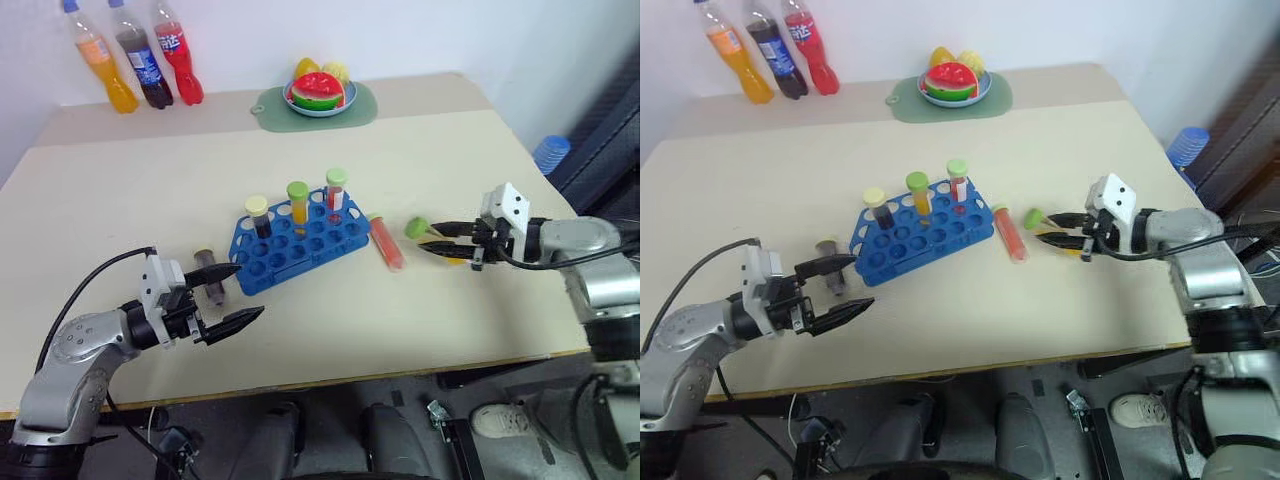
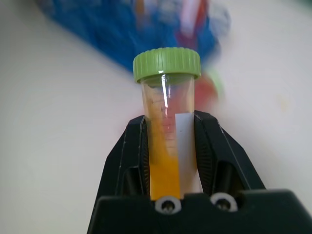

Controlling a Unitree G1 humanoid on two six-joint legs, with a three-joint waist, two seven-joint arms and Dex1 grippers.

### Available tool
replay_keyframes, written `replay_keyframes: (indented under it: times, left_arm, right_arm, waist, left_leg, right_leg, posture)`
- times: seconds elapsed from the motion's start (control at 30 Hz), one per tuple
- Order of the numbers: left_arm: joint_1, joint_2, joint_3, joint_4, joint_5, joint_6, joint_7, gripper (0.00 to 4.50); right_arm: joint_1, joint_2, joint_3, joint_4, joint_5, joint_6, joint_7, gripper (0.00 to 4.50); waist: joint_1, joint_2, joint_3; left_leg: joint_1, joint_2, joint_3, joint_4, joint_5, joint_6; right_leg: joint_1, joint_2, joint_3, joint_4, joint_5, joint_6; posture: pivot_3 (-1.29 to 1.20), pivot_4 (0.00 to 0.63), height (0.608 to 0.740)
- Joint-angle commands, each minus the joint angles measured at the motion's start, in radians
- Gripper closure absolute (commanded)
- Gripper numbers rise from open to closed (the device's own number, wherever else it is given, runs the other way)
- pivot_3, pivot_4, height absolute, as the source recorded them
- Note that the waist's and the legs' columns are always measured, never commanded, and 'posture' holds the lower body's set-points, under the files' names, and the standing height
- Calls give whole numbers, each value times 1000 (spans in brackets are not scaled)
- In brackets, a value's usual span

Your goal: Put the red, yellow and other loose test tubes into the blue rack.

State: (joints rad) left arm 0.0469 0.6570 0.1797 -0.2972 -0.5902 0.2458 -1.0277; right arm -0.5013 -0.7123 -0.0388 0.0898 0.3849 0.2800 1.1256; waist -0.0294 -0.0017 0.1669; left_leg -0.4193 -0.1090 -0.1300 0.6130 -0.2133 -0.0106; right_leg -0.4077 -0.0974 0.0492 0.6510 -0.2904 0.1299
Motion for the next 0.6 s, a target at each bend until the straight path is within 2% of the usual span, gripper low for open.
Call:
replay_keyframes:
  times: [0.03, 0.1, 0.23, 0.37, 0.5, 0.6]
  left_arm:
    - [-21, -10, -2, 15, 15, -36, -9, 0]
    - [-36, -16, -16, 15, 21, -33, -3, 0]
    - [-51, -13, -24, 6, 22, -19, 0, 0]
    - [-56, 0, -19, 12, 21, -17, -6, 0]
    - [-57, -1, -29, 7, 20, -8, -4, 0]
    - [-67, -6, -39, 8, 21, -3, 0, 0]
  right_arm:
    - [-27, 114, -70, -150, 105, 84, -174, 3699]
    - [-12, 180, -32, -176, 63, 57, -233, 3699]
    - [13, 160, 5, -208, 11, 159, -304, 3699]
    - [-45, 24, -19, -193, -15, 423, -374, 3699]
    - [-177, -90, 13, -66, 22, 720, -341, 3699]
    - [-284, -115, 76, 41, 22, 840, -289, 3699]
  waist:
    - [7, 0, 0]
    - [16, 0, 0]
    - [40, -1, 0]
    - [44, -1, 0]
    - [33, -1, 0]
    - [21, -1, 0]
  left_leg:
    - [0, 0, 0, 0, 0, 0]
    - [0, 0, 0, 0, 0, -1]
    - [0, -3, -1, 1, 0, 0]
    - [-1, -4, -1, 2, 0, 0]
    - [-1, -2, -1, 1, 0, 0]
    - [-1, -1, 0, 0, 0, 0]
  right_leg:
    - [0, 0, 0, 0, 0, 0]
    - [0, 0, 0, 0, 0, 0]
    - [0, -1, -1, -1, 0, 0]
    - [0, -1, -1, -1, 0, 0]
    - [0, -2, -1, -1, 0, 0]
    - [0, -1, -1, -1, 0, 0]
  posture:
    - [0, 150, 740]
    - [0, 150, 740]
    - [0, 150, 740]
    - [0, 150, 740]
    - [0, 150, 740]
    - [0, 150, 740]
